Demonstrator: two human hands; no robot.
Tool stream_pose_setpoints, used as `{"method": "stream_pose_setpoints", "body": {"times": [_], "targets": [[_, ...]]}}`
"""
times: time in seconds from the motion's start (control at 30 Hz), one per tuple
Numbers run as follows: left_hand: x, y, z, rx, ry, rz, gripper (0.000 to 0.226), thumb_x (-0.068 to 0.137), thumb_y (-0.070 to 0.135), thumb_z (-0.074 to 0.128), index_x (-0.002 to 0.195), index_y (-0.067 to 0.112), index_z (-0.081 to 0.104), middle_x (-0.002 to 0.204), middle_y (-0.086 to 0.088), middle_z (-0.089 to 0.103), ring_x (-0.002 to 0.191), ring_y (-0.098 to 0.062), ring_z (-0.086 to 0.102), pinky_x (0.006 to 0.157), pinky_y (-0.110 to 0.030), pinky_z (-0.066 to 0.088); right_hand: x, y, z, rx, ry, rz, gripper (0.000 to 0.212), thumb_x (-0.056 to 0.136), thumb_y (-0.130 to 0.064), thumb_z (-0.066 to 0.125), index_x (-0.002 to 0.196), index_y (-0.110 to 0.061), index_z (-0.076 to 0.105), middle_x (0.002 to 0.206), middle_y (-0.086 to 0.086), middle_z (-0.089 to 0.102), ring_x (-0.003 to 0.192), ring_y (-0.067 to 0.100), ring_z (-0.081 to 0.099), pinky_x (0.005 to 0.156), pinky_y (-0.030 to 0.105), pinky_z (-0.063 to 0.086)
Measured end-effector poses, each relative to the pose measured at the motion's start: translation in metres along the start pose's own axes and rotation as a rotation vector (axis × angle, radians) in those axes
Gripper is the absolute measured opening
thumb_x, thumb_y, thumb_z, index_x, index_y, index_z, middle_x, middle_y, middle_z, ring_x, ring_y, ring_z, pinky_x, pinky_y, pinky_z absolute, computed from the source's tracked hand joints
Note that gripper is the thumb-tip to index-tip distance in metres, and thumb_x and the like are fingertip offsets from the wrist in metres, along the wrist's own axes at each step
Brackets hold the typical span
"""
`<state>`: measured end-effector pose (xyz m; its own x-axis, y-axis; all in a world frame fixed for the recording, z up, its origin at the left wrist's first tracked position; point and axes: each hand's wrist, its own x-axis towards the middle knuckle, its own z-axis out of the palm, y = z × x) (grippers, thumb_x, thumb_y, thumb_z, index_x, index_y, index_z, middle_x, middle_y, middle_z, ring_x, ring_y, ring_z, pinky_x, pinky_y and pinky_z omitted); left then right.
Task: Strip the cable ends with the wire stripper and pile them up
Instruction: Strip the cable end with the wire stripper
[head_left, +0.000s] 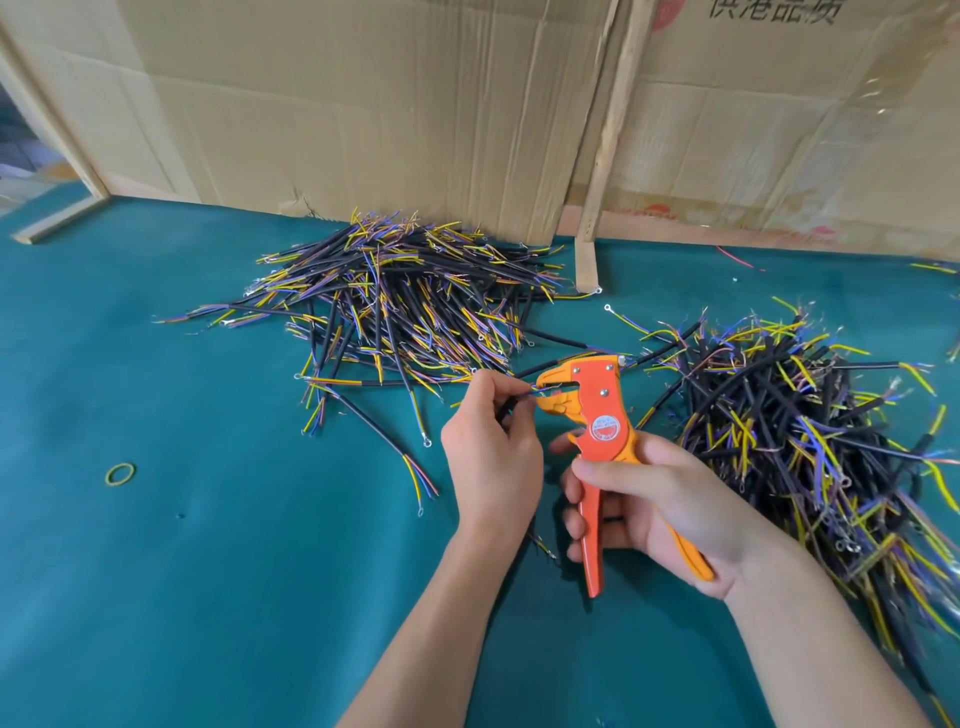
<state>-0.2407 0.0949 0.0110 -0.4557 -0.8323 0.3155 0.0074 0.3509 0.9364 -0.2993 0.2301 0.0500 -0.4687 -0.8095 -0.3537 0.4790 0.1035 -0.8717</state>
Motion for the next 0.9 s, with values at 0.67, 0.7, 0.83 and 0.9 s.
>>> {"method": "stream_pose_setpoints", "body": {"times": [0.67,0.7,0.83,0.9], "targets": [[-0.0006,0.0023,-0.0029,0.002,-0.027,0.012,0.021,0.087,-0.006,0.065,0.084,0.014,0.063,0.073,0.017,0.064,0.07,-0.002,0.06,0.067,-0.011,0.044,0.002,0.0017,-0.0038,0.035,-0.019,-0.027,0.037,0.08,-0.018,0.078,0.11,0.001,0.066,0.079,0.018,0.055,0.061,0.033,0.054,0.056,0.044,0.052],[-0.0006,0.0023,-0.0029,0.002,-0.029,0.012,0.022,0.087,-0.006,0.065,0.084,0.015,0.063,0.073,0.017,0.064,0.07,-0.002,0.06,0.066,-0.011,0.044,0.0019,0.0016,-0.0041,0.025,-0.025,-0.028,0.035,0.08,-0.017,0.078,0.109,0.001,0.066,0.079,0.018,0.055,0.061,0.033,0.055,0.056,0.044,0.053],[-0.001,0.0023,-0.0027,0.003,-0.039,0.01,0.027,0.087,-0.007,0.065,0.083,0.019,0.061,0.074,0.016,0.064,0.07,-0.001,0.06,0.066,-0.011,0.044,0.0019,0.0027,-0.004,0.004,-0.037,-0.031,0.028,0.082,-0.015,0.076,0.105,-0.001,0.069,0.079,0.018,0.055,0.061,0.032,0.055,0.055,0.044,0.053],[-0.001,0.0021,-0.0025,0.004,-0.04,0.009,0.026,0.087,-0.007,0.065,0.083,0.019,0.061,0.074,0.016,0.064,0.069,-0.001,0.06,0.067,-0.011,0.044,0.002,0.003,-0.004,0.007,-0.036,-0.033,0.028,0.082,-0.015,0.077,0.105,-0.001,0.069,0.078,0.018,0.055,0.061,0.032,0.055,0.055,0.044,0.053]]}}
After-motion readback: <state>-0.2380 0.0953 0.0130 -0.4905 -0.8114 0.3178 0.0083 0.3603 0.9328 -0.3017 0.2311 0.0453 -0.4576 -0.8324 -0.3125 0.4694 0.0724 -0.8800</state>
